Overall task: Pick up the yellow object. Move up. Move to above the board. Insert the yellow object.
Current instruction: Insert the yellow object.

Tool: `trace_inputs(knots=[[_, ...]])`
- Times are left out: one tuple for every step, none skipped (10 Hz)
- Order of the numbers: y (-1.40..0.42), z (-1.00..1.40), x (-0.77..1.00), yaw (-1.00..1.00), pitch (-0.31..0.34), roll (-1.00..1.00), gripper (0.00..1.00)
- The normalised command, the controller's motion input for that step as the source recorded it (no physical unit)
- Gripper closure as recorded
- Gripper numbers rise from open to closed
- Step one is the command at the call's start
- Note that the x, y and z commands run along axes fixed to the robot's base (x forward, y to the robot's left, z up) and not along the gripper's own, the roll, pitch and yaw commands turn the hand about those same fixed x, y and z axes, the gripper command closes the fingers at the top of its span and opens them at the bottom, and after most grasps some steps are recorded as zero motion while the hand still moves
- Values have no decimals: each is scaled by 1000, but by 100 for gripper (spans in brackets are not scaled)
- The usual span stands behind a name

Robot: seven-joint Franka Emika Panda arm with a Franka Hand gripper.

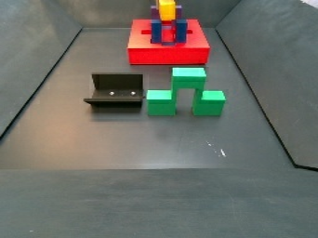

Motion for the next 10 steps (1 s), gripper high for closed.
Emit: trace_inputs(knots=[[0,0,-149,-280,14,0,100],[0,0,-123,-243,0,0,100],[0,0,-117,-200,0,0,100],[0,0,-3,-106,0,44,100],[0,-31,0,-17,0,104,100],[0,-29,66,0,0,99,100],[0,0,146,94,0,87,100],[0,0,149,117,0,79,100],[0,-34,157,137,0,64,100],[0,-86,131,140,0,63,100]])
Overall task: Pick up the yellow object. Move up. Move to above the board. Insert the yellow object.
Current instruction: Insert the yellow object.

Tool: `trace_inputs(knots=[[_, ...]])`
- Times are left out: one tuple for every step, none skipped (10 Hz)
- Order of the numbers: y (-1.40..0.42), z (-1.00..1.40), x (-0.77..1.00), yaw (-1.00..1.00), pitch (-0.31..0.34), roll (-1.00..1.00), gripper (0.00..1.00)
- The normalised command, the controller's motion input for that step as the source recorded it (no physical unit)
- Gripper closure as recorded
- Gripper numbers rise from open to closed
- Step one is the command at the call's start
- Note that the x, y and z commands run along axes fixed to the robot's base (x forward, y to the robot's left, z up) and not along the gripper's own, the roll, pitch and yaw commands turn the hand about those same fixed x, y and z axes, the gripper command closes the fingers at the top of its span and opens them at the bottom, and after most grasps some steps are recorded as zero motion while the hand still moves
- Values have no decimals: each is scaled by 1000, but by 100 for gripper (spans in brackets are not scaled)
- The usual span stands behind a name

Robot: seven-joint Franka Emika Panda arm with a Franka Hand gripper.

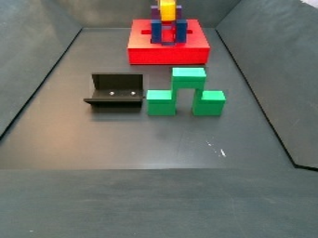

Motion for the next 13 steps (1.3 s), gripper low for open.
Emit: trace_inputs(knots=[[0,-151,0,109,0,63,100],[0,-174,0,63,0,53,100],[0,-206,-6,26,0,37,100],[-23,-203,-20,0,0,41,100],[-43,-234,-49,0,0,26,100],[-37,-220,-6,0,0,0,100],[0,-211,0,0,0,0,100],[0,-217,0,0,0,0,100],[0,-260,0,0,0,0,100],[-3,-297,0,0,0,0,100],[-20,-311,9,3,0,0,100],[-34,-300,6,6,0,0,100],[-29,-306,0,9,0,0,100]])
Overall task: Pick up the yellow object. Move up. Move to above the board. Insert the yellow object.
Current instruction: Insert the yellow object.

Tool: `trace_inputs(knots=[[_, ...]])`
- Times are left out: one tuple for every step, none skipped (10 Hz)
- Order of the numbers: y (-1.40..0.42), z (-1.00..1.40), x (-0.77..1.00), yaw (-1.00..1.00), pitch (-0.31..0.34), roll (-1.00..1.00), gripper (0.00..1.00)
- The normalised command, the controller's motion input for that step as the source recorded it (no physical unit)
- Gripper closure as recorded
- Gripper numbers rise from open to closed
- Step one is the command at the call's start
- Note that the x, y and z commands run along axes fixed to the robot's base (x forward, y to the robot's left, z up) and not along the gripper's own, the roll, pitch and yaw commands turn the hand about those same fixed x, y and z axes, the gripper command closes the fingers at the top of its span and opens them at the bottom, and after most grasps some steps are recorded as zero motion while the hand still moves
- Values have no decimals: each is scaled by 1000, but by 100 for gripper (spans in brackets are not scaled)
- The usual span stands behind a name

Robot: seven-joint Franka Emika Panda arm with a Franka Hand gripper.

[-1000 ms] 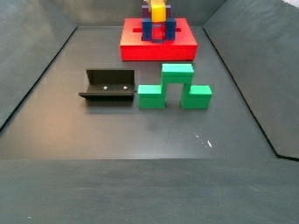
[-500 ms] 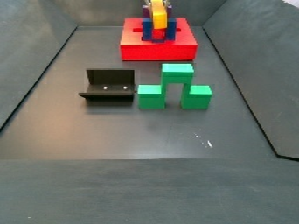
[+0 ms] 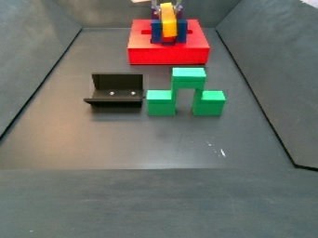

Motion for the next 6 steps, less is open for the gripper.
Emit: trace_inputs(knots=[[-20,-289,0,3,0,-9,100],[-6,-309,0,3,0,-7,100],[-6,-411,0,9,0,-40,100],[-9,-471,37,11,-3,-114,100],[0,-423,51,14,0,-117,100],[0,-406,31,43,0,-164,100]])
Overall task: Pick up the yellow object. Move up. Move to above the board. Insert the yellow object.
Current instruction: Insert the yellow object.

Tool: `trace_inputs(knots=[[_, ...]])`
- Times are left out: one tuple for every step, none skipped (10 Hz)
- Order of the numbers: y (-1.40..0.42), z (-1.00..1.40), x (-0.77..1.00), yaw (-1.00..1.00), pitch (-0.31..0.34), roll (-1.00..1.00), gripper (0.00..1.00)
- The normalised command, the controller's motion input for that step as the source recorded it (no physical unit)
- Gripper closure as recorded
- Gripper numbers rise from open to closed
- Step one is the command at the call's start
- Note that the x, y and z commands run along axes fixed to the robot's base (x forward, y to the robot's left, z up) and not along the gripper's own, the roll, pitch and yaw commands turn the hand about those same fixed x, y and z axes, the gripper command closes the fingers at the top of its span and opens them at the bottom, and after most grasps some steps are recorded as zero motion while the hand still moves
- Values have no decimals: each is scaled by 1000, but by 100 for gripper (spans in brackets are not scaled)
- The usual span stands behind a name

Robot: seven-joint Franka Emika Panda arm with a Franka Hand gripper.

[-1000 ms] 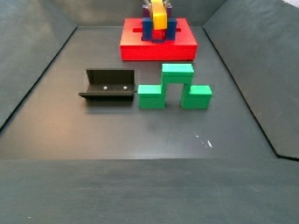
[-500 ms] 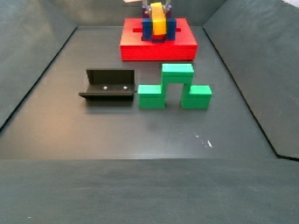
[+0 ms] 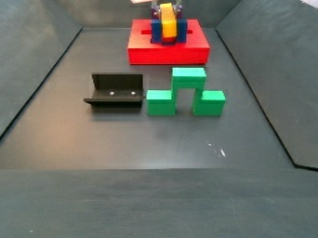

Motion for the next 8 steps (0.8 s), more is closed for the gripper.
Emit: trace_inputs(knots=[[20,-371,63,60,3,-194,100],[0,-357,51,54,0,-164,100],[0,-337,37,40,0,-161,100],[14,-300,17,34,0,-159,100],[0,-257,0,40,0,-141,100],[-31,-234,0,26,0,-139,100],[-303,-177,0,0,0,17,100],[-303,-140,0,0,0,46,100]])
